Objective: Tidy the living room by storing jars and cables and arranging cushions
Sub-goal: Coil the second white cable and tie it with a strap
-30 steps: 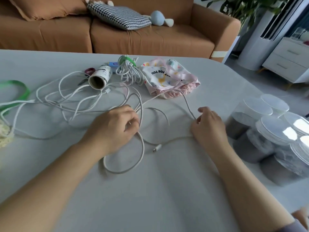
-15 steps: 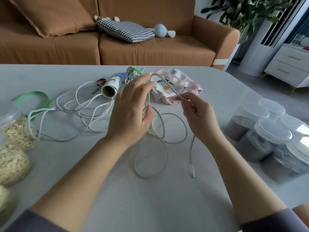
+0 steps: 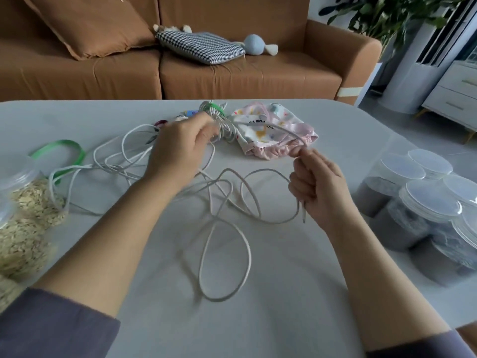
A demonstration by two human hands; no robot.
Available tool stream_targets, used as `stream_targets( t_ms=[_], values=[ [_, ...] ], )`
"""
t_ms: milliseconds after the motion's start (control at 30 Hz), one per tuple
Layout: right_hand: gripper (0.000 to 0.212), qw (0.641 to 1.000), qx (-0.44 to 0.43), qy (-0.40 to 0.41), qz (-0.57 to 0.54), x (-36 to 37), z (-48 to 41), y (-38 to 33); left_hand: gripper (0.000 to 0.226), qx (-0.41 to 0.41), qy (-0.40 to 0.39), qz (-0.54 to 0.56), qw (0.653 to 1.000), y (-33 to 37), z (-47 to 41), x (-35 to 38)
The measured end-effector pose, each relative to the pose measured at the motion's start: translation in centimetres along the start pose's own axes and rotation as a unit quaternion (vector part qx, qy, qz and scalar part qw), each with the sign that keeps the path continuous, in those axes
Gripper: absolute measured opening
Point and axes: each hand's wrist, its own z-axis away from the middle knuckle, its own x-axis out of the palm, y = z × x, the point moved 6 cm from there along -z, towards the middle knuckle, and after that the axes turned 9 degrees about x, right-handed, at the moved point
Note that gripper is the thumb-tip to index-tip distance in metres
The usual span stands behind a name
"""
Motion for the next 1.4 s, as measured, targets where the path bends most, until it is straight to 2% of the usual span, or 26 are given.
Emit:
stream_targets(
  t_ms=[67, 100, 133, 200, 267, 333, 400, 500, 600, 667, 733, 833, 933, 1000, 1067, 1100, 1233, 1333, 1400],
  values=[
    [0.026, 0.994, -0.01, -0.006, -0.112, -0.3, -0.2, -0.2, 0.037, 0.009, -0.093, -0.002, 0.996, 1.0, 1.7, 1.4],
    [0.027, 0.988, -0.013, -0.002, -0.155, -0.4, -0.3, -0.1, 0.036, 0.013, -0.11, -0.008, 0.994, 1.7, 2.9, 2.0],
    [0.028, 0.981, -0.01, 0.01, -0.191, -0.7, -0.3, 0.1, 0.034, 0.013, -0.099, -0.007, 0.995, 2.2, 3.9, 2.1],
    [0.027, 0.966, -0.005, 0.042, -0.254, -1.3, -0.2, 0.4, 0.024, -0.01, -0.019, 0.049, 0.999, 2.6, 5.5, 1.3],
    [0.018, 0.957, -0.006, 0.045, -0.288, -1.7, -0.2, 0.2, 0.015, -0.038, 0.042, 0.1, 0.993, 2.0, 6.4, 0.7],
    [0.015, 0.958, 0.013, -0.001, -0.285, -0.9, -0.3, 0.3, 0.022, -0.038, 0.05, 0.084, 0.995, 1.7, 6.6, 0.5],
    [0.02, 0.967, 0.051, -0.043, -0.244, 0.3, -0.2, 0.9, 0.028, -0.014, 0.014, 0.069, 0.997, 2.0, 6.6, 1.2],
    [0.035, 0.982, 0.099, -0.059, -0.151, 1.5, -0.1, 1.9, 0.022, 0.056, -0.053, 0.05, 0.996, 3.2, 6.7, 2.0],
    [0.025, 0.983, 0.109, -0.079, -0.123, 2.0, -0.1, 2.5, 0.012, 0.111, -0.098, 0.028, 0.989, 3.8, 6.8, 2.3],
    [0.008, 0.984, 0.091, -0.092, -0.126, 2.2, -0.1, 2.2, 0.011, 0.123, -0.104, 0.036, 0.986, 4.0, 6.8, 2.2],
    [0.018, 0.982, 0.097, -0.059, -0.15, 1.7, -0.2, 2.1, 0.009, 0.125, -0.091, 0.054, 0.987, 4.2, 6.8, 2.1],
    [0.03, 0.976, 0.152, -0.019, -0.153, 1.1, -0.3, 2.6, 0.006, 0.116, -0.05, 0.084, 0.988, 4.5, 6.6, 1.5],
    [0.032, 0.98, 0.166, -0.06, -0.095, 2.0, -0.2, 3.3, 0.008, 0.124, -0.068, 0.074, 0.987, 4.7, 6.6, 1.6],
    [0.04, 0.983, 0.138, -0.089, -0.079, 2.5, -0.2, 3.0, 0.005, 0.124, -0.087, 0.055, 0.987, 4.6, 6.7, 2.0],
    [0.037, 0.981, 0.109, -0.128, -0.1, 3.2, 0.1, 2.4, 0.006, 0.119, -0.098, 0.053, 0.987, 4.4, 6.7, 2.2],
    [0.036, 0.976, 0.099, -0.148, -0.125, 3.5, 0.2, 2.2, 0.004, 0.119, -0.103, 0.057, 0.986, 4.3, 6.8, 2.3],
    [0.033, 0.943, 0.1, -0.21, -0.24, 4.0, 0.6, 1.8, 0.021, 0.09, -0.106, 0.062, 0.988, 4.0, 7.1, 2.4],
    [0.03, 0.885, 0.18, -0.291, -0.315, 3.8, 0.9, 1.3, 0.024, 0.06, -0.103, 0.08, 0.99, 2.9, 7.0, 2.2],
    [0.024, 0.857, 0.245, -0.332, -0.309, 3.5, 1.6, 1.3, 0.022, 0.04, -0.089, 0.101, 0.99, 2.3, 6.9, 1.9]
  ],
)
